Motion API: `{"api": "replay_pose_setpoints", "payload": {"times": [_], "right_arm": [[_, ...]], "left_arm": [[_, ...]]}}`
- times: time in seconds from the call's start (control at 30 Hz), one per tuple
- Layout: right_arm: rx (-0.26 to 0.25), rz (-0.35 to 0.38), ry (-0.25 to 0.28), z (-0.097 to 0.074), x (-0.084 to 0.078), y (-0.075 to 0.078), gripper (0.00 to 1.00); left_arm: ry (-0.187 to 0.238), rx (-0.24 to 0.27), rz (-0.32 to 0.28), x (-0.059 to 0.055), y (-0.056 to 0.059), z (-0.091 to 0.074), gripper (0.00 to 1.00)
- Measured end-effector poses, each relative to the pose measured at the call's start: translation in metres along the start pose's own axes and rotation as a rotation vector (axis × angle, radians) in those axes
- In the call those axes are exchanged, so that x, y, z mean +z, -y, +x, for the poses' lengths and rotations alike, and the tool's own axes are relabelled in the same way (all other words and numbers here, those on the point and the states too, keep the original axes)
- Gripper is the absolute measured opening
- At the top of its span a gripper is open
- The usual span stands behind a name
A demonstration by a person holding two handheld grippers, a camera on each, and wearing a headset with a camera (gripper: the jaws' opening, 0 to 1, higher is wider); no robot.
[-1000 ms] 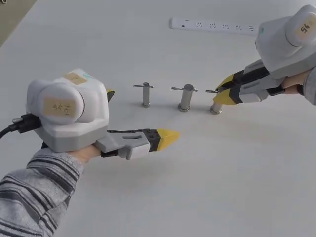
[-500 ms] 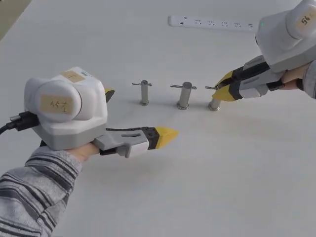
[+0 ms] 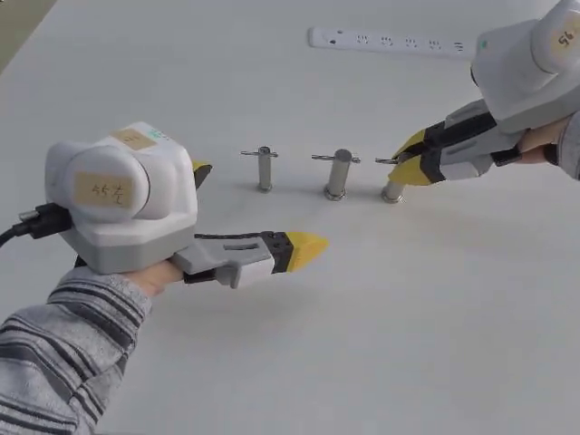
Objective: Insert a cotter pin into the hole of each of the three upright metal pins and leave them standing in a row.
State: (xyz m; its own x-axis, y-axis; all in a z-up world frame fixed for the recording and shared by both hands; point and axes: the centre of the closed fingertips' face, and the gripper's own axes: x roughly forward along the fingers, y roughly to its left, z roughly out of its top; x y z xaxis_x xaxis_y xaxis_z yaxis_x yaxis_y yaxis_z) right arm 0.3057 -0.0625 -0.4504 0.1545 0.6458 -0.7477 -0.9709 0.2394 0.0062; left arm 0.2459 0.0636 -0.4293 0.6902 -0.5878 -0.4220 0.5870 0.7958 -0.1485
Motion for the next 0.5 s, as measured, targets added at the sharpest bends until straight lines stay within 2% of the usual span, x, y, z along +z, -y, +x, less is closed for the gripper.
{"api": "replay_pose_setpoints", "payload": {"times": [0.07,0.17,0.23,0.33,0.47,0.5], "right_arm": [[-0.013,-0.034,-0.008,0.001,-0.001,-0.001,0.1],[-0.032,-0.069,-0.027,0.004,-0.006,0.006,0.17],[-0.034,-0.071,-0.027,0.003,-0.006,0.007,0.21],[-0.046,-0.08,-0.025,-0.001,-0.004,0.007,0.22],[-0.088,-0.047,0.02,-0.011,0.003,0.009,0.29],[-0.105,-0.018,0.031,-0.013,0.003,0.011,0.3]], "left_arm": [[0.001,-0.001,-0.001,0.001,0.0,0.0,0.96],[0.001,-0.003,-0.001,0.001,0.0,0.001,0.96],[0.001,-0.004,-0.001,0.001,0.001,0.001,0.96],[0.002,-0.007,0.0,0.002,0.001,0.001,0.96],[0.003,-0.007,0.005,0.004,-0.001,0.0,0.96],[0.005,-0.006,0.005,0.004,-0.002,0.0,0.96]]}}
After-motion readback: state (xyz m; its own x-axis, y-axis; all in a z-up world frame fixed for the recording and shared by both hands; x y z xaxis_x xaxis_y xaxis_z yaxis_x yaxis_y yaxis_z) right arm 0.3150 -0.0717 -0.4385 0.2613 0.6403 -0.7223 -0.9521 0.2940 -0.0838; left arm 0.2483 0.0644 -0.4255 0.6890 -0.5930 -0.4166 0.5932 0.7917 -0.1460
